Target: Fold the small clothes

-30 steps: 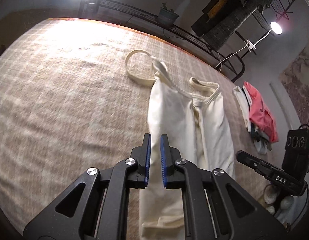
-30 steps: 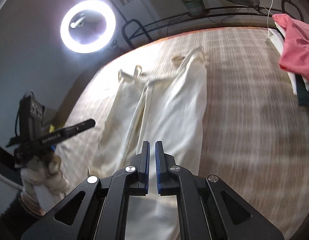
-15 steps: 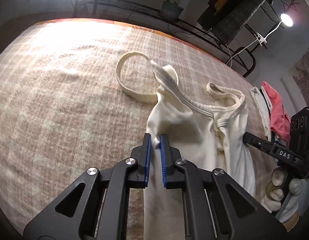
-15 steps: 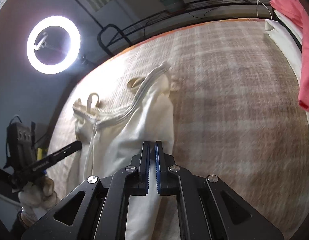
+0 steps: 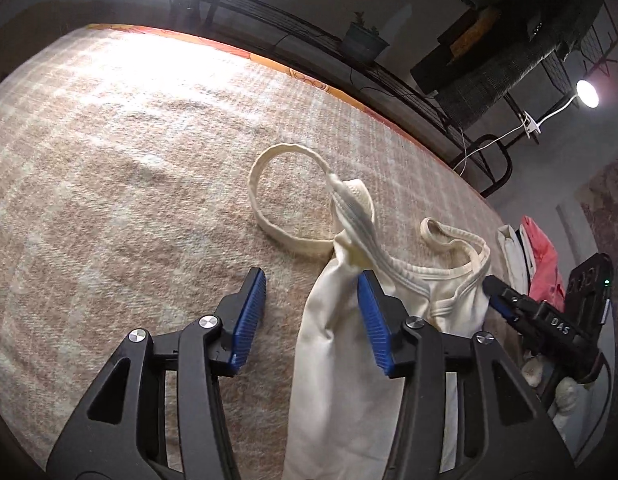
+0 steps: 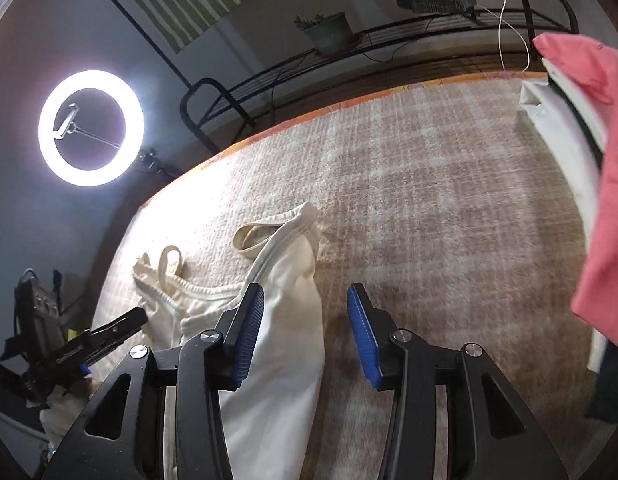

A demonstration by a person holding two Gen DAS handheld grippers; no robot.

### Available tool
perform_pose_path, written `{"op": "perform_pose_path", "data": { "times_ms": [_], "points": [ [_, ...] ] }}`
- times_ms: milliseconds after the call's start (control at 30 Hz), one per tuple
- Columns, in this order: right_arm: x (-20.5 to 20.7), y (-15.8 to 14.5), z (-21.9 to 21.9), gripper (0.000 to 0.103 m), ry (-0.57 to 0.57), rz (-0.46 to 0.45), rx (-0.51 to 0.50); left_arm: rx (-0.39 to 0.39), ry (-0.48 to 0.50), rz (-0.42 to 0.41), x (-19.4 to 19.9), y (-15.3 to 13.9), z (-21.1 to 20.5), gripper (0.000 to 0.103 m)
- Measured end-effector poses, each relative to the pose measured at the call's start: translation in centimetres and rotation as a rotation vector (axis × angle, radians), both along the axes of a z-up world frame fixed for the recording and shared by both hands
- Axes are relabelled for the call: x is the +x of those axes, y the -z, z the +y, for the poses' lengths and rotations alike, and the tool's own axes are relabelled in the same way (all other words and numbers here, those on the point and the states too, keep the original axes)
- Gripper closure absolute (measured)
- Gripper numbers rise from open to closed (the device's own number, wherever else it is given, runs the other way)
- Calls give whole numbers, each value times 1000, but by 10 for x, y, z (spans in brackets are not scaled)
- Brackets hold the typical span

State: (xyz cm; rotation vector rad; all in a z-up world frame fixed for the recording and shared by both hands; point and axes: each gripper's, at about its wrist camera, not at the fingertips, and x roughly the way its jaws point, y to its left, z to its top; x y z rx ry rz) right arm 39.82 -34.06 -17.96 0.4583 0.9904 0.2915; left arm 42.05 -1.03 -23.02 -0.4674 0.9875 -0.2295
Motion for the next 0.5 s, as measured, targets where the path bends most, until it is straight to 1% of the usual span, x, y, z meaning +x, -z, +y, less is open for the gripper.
{"op": "perform_pose_path", "data": {
  "times_ms": [67,100,167,200,233,267,300,333,367,400,500],
  "points": [
    [5,6,1,60,2,10,21,1,5,-1,6,0,-3,54],
    [3,6,-1,60,2,-2,35,-3,6,2,10,0,-6,54],
    [6,7,-5,64,8,-4,52,-17,2,4,18,1,-7,54],
    [8,7,-6,68,13,-2,58,-23,-1,3,21,1,-8,54],
    [9,9,-9,79,20,-1,73,-22,-4,-1,25,1,-9,55],
    [10,11,-11,86,22,7,83,-13,-7,-3,27,1,-9,64],
    [11,12,-14,96,24,19,93,-2,-10,-2,29,2,-10,84],
    [13,16,-15,96,25,37,109,-3,-5,10,31,5,-11,92],
    [12,16,-17,97,28,35,121,-23,4,13,33,8,-11,96],
    [12,16,-17,99,26,33,122,-26,5,8,33,8,-12,99],
    [10,14,-15,100,20,27,106,-17,11,-7,29,4,-12,101]
  ]
}}
